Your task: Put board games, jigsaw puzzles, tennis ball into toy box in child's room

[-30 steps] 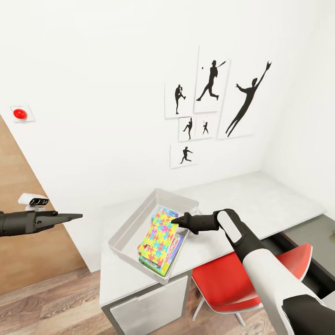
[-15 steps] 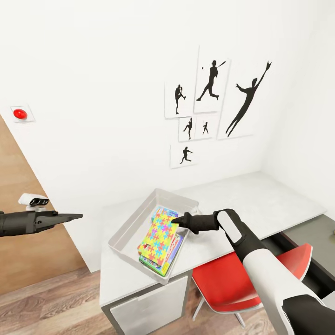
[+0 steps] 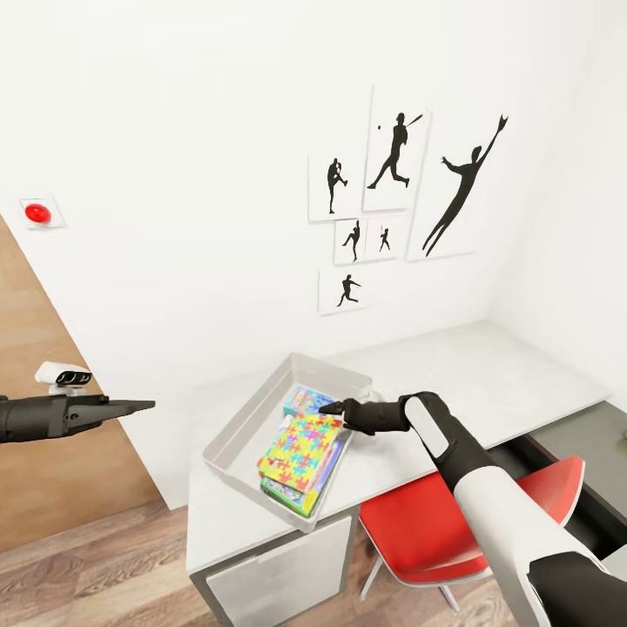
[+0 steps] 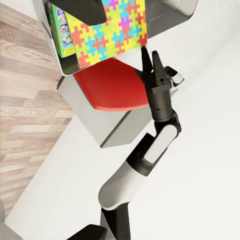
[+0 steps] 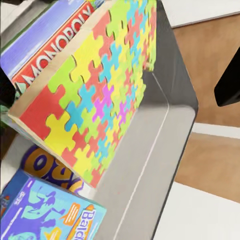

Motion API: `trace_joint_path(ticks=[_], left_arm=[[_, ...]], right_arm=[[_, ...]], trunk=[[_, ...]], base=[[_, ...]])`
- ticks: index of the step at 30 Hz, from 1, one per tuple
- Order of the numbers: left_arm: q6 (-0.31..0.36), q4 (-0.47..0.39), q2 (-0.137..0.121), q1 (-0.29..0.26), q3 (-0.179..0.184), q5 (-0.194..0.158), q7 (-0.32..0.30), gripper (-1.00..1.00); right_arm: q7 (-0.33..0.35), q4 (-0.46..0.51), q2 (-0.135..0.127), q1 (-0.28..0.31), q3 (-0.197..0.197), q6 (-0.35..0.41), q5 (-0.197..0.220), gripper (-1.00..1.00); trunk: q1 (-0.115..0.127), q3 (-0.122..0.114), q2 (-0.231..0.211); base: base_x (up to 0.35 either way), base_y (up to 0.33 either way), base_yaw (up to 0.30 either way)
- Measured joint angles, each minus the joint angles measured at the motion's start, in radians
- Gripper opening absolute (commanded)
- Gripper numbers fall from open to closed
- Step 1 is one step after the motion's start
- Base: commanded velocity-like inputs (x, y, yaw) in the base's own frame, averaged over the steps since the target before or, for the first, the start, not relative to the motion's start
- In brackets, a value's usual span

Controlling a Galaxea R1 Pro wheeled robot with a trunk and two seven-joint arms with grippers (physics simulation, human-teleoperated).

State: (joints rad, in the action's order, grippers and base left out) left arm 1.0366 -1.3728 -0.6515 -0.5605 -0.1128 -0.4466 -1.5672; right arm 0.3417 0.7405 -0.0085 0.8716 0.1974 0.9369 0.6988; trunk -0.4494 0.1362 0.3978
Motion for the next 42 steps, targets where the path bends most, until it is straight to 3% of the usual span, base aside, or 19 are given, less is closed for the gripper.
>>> trace_joint_path(ticks=[6,19,29,35,39,42], left_arm=[[0.000,0.000,0.000,0.000,0.000,0.000,0.000,1.00],[0.000,0.000,0.000,0.000,-0.001,0.000,0.000,1.00],[0.000,0.000,-0.001,0.000,-0.001,0.000,0.000,1.00],[0.000,0.000,-0.002,0.000,-0.001,0.001,0.000,1.00],[0.000,0.000,-0.002,0.002,-0.001,0.001,0.000,1.00],[0.000,0.000,-0.002,0.003,-0.002,0.000,0.000,1.00]], right_arm=[[0.061,-0.001,-0.001,0.000,0.001,-0.019,-0.019,1.00],[0.090,0.002,-0.003,-0.001,0.000,-0.020,-0.019,1.00],[0.198,0.046,-0.004,-0.025,-0.009,-0.022,-0.021,1.00],[0.256,0.182,-0.049,-0.093,-0.018,-0.023,-0.013,1.00],[0.305,0.295,-0.071,-0.166,-0.064,-0.024,-0.011,1.00],[0.370,0.392,-0.082,-0.239,-0.142,-0.025,-0.011,1.00]], trunk=[[0.000,0.000,0.000],[0.000,0.000,0.000],[0.000,0.000,0.000],[0.000,0.000,0.000],[0.000,0.000,0.000],[0.000,-0.002,0.000]], base=[[0.000,0.000,0.000],[0.000,0.000,0.000],[-0.087,0.000,0.000],[-0.250,-0.032,0.000],[-0.156,-0.034,0.000],[-0.043,-0.009,0.000]])
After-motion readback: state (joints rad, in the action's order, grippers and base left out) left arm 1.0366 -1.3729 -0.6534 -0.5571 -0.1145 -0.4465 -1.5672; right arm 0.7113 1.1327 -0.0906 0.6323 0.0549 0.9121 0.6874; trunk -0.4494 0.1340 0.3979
